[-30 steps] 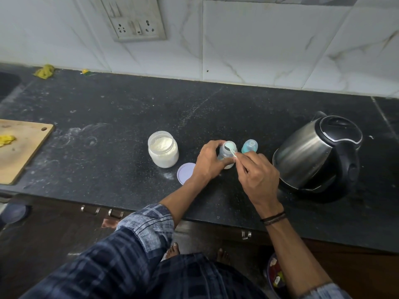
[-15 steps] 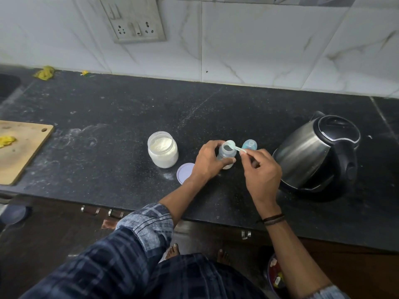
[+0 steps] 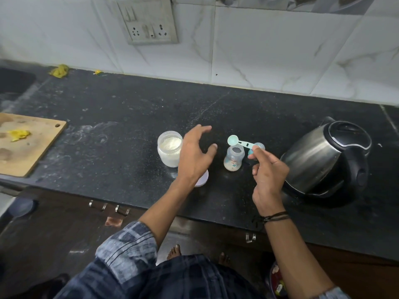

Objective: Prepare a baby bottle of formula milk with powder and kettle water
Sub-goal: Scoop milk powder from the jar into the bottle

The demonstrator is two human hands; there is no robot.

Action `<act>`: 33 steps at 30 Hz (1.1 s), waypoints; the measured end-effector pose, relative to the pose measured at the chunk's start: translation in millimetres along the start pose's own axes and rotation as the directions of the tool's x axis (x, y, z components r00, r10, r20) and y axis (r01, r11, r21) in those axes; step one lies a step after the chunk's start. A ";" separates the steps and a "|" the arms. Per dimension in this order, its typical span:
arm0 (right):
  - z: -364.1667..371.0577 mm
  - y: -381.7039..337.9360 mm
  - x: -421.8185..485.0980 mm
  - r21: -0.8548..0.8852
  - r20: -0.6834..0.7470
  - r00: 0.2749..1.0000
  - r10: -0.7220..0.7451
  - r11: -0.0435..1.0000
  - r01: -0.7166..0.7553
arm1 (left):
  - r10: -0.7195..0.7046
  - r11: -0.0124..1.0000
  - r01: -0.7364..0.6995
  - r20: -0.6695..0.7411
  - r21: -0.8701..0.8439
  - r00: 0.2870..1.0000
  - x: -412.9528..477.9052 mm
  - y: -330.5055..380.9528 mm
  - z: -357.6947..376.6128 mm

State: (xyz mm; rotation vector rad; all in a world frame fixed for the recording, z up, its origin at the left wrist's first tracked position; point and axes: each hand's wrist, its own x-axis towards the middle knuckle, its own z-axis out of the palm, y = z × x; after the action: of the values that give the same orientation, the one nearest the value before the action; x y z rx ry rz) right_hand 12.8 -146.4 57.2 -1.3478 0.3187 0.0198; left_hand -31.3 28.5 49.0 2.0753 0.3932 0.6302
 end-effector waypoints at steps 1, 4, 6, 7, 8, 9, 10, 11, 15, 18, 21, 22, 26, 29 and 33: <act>5.3 -0.2 -2.5 -0.005 0.018 1.000 0.001 1.000 -0.001 | 0.011 1.000 -0.011 -0.067 -0.010 0.998 -0.1 -1.6 -9.6; 23.3 -1.2 -11.4 -0.023 0.079 0.997 0.003 1.000 -0.002 | -0.046 0.998 0.038 -0.218 -0.044 0.975 -0.4 -10.6 -35.9; 37.3 -1.5 -15.9 -0.023 0.114 0.994 0.007 1.000 -0.005 | -0.123 0.992 0.110 -0.243 -0.066 0.962 -1.6 -21.0 -50.9; 44.7 -1.5 -17.6 -0.023 0.132 0.991 0.007 1.000 -0.004 | -0.159 0.986 0.143 -0.232 -0.084 0.960 -2.7 -27.2 -57.5; 52.9 -1.3 -18.9 -0.026 0.154 0.988 0.004 1.000 0.000 | -0.190 0.980 0.172 -0.214 -0.102 0.958 -4.1 -33.9 -63.7; 61.4 -0.9 -20.3 -0.036 0.180 0.984 0.000 0.999 0.007 | -0.214 0.974 0.195 -0.194 -0.113 0.957 -5.3 -40.7 -69.5; 69.8 -0.3 -21.5 -0.059 0.207 0.978 -0.009 0.998 0.021 | -0.233 0.970 0.215 -0.172 -0.116 0.957 -6.4 -47.5 -74.4; 77.9 0.4 -22.5 -0.095 0.237 0.971 -0.025 0.994 0.049 | -0.251 0.965 0.236 -0.148 -0.114 0.957 -7.2 -54.0 -78.3; 105.7 5.1 -25.7 -0.283 0.427 0.889 -0.163 0.910 0.303 | -0.315 0.948 0.311 -0.059 -0.071 0.947 -7.1 -74.6 -87.2; 122.8 8.6 -28.2 -0.463 0.587 0.777 -0.229 0.692 0.554 | -0.343 0.939 0.343 0.000 -0.037 0.939 -4.1 -84.1 -89.1; 137.6 12.5 -27.3 -0.572 0.712 0.675 -0.192 0.399 0.716 | -0.348 0.937 0.349 0.053 -0.008 0.936 -1.7 -90.4 -89.8; 141.7 14.0 -26.7 -0.587 0.742 0.651 -0.163 0.312 0.747 | -0.349 0.937 0.350 0.066 0.000 0.935 -1.0 -91.2 -89.6; 149.8 20.6 -26.5 -0.594 0.789 0.608 -0.087 0.147 0.791 | -0.344 0.939 0.342 0.098 0.032 0.934 1.6 -92.2 -88.3; 153.4 24.4 -26.3 -0.612 0.779 0.624 -0.063 0.144 0.778 | -0.318 0.948 0.314 0.095 0.056 0.943 2.9 -92.6 -88.0; 160.8 24.6 -23.6 -0.658 0.745 0.667 -0.002 0.168 0.734 | -0.298 0.954 0.292 0.089 0.073 0.951 3.0 -94.3 -88.9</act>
State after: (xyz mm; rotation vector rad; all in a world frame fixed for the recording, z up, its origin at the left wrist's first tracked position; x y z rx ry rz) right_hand 19.9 17.5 69.0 -2.5518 -0.8466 0.2302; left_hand -83.2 141.3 11.7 2.0396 0.6569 0.3389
